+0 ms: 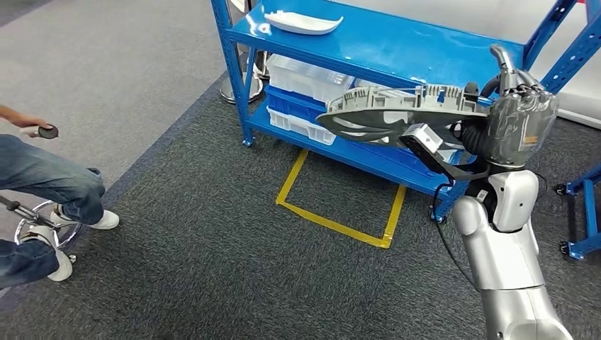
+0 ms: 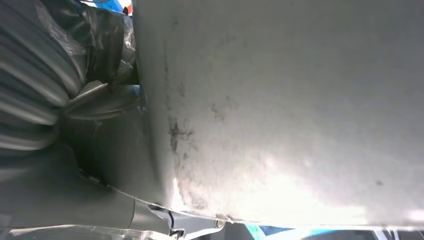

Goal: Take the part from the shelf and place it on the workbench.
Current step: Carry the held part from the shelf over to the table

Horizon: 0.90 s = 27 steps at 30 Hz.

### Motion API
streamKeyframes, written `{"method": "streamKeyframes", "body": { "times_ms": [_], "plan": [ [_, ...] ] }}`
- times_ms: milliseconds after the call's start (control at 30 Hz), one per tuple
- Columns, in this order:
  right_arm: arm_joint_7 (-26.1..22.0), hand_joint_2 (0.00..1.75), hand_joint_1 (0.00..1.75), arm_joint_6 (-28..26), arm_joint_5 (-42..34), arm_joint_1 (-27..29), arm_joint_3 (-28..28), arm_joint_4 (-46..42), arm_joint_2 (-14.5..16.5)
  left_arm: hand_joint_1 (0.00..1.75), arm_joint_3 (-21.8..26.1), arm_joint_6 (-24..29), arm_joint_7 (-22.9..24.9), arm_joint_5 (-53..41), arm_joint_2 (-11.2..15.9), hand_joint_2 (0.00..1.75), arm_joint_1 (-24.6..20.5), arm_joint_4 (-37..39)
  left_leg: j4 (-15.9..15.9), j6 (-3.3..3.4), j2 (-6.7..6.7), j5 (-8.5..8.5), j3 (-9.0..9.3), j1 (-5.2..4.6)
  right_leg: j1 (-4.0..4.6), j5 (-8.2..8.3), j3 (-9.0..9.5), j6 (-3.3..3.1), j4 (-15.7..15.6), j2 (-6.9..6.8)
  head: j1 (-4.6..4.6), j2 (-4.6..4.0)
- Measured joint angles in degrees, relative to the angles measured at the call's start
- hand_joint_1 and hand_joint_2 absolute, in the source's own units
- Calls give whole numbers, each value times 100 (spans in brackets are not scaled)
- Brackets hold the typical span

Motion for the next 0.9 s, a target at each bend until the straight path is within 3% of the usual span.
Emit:
{"method": "streamKeyframes", "body": {
  "times_ms": [67, 133, 200, 233, 300, 367, 433, 500, 567, 633, 700, 733, 800, 867, 900],
  "plan": [
    [3, 175, 175, 46, -8, 22, -9, 73, -102, 0, 2, -9, -4, -1, 11, 175, 19, 0, 263, -49, 297, -201, -136, -22, -16, 55, -16, -75, -35, -164, -20, 0],
    [3, 175, 175, 61, -16, 55, -33, 127, -204, 0, 2, -17, -8, -2, 14, 175, 10, 1, 951, -75, 635, -610, -413, -10, 12, 81, -51, -114, -37, -342, -40, 0],
    [3, 175, 175, 62, -19, 82, -52, 173, -281, 0, 2, -26, -9, -2, 13, 175, 6, 0, 1538, -98, 711, -850, -604, 14, 31, 88, -88, -122, -24, -521, -40, 0],
    [3, 175, 175, 62, -19, 90, -57, 193, -308, 0, 2, -30, -9, -3, 13, 175, 10, 0, 1548, -102, 723, -823, -552, 19, 35, 90, -99, -123, -16, -602, -40, 0],
    [3, 175, 175, 62, -21, 97, -61, 221, -343, 0, 2, -34, -9, -3, 16, 175, 13, 1, 924, -62, 825, -536, -122, 4, 47, 90, -101, -123, -3, -745, -41, 0],
    [2, 175, 175, 62, -22, 99, -69, 231, -369, 0, 2, -34, -11, -2, 31, 175, -6, 1, 186, 26, 1066, -353, 308, -64, 76, 93, -102, -104, 2, -879, -42, 0],
    [2, 175, 175, 62, -23, 104, -82, 243, -399, 0, 2, -34, -15, -2, 43, 175, -25, 1, -55, 98, 1144, -351, 396, -121, 97, 107, -110, -64, -6, -1022, -39, 0],
    [3, 175, 175, 62, -23, 107, -87, 259, -414, 0, 2, -34, -16, -2, 43, 175, -10, 1, -125, 161, 1012, -290, 382, -104, 95, 106, -101, -12, -18, -1107, -37, 0],
    [2, 175, 175, 62, -25, 107, -89, 263, -426, 0, 2, -34, -15, -2, 41, 175, 9, 1, -226, 230, 894, -204, 400, -58, 75, -62, -169, 33, 164, -859, -33, 0],
    [2, 175, 175, 62, -33, 114, -93, 276, -459, 0, 2, -37, -15, -3, 40, 175, -2, 1, -263, 270, 772, -152, 384, -37, 52, -431, -424, 58, 771, -487, -27, 0],
    [3, 175, 175, 64, -40, 138, -98, 301, -485, 0, 2, -43, -16, -4, 38, 175, -17, 1, -241, 273, 619, -134, 346, -35, 44, -673, -686, 84, 1397, -353, -25, 0],
    [3, 175, 175, 66, -42, 154, -98, 312, -493, 0, 2, -45, -16, -4, 37, 175, -16, 1, -221, 267, 538, -127, 331, -32, 37, -647, -708, 97, 1473, -338, -26, 0],
    [4, 175, 175, 76, -48, 176, -102, 323, -538, 0, 2, -48, -16, -5, 37, 175, -7, 1, -145, 237, 373, -136, 293, -19, -7, -309, -443, 128, 979, -265, -25, 0],
    [6, 175, 175, 88, -55, 186, -126, 325, -627, 0, 2, -49, -13, -9, 39, 175, -7, 1, -29, 179, 216, -155, 208, -15, -69, -86, -134, 150, 346, 0, -25, 0],
    [10, 175, 175, 103, -61, 202, -153, 326, -682, 0, 2, -49, -10, -13, 42, 175, -12, 1, 19, 143, 141, -150, 152, -14, -86, -62, -71, 148, 185, 99, -25, 0]
  ]
}}
